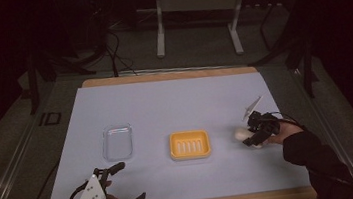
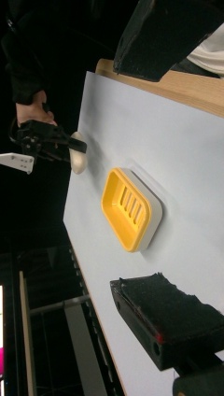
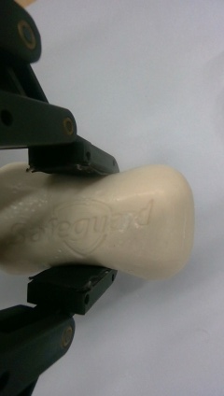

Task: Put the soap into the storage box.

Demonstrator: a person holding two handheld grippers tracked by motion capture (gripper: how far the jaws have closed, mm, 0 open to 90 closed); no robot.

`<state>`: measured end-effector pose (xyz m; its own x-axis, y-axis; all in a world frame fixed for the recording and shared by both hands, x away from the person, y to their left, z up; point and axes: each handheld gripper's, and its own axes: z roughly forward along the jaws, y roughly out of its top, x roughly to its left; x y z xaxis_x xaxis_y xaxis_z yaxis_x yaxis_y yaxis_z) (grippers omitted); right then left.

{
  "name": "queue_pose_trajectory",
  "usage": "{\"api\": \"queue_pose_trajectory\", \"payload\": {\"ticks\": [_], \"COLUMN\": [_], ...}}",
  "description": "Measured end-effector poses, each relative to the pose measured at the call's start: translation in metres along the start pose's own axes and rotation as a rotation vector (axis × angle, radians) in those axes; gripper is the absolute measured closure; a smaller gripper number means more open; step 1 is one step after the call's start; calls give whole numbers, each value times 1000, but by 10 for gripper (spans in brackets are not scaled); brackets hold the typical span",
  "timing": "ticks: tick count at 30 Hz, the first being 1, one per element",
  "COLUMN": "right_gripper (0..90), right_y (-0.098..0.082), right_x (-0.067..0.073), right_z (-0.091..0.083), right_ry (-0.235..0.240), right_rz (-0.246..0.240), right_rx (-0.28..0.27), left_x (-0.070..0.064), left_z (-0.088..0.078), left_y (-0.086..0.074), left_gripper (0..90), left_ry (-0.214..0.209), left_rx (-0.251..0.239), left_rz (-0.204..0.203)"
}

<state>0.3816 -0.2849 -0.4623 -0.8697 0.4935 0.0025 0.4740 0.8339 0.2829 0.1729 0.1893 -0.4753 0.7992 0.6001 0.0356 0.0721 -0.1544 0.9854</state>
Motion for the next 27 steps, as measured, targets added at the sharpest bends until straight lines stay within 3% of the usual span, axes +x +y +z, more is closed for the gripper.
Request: {"api": "queue_pose_trajectory", "payload": {"ticks": [4, 11, 16, 21, 27], "right_gripper": [498, 497, 497, 497, 497], "right_y": [3, 11, 18, 25, 35], "right_x": [2, 5, 6, 7, 12], "right_z": [-7, -19, -31, -46, -63], "right_ry": [-8, 24, 46, 30, 30], "right_rz": [-37, -100, -106, -133, -211], "right_rx": [4, 12, 14, 16, 26], "left_x": [0, 0, 0, 0, 0], "left_z": [0, 0, 1, 0, 0], "left_y": [0, 0, 0, 0, 0], "left_gripper": [7, 7, 7, 8, 8], "left_ry": [-2, -3, -8, -6, -7], "left_rx": [1, 1, 3, 0, 0], "left_rz": [0, 0, 1, 1, 0]}}
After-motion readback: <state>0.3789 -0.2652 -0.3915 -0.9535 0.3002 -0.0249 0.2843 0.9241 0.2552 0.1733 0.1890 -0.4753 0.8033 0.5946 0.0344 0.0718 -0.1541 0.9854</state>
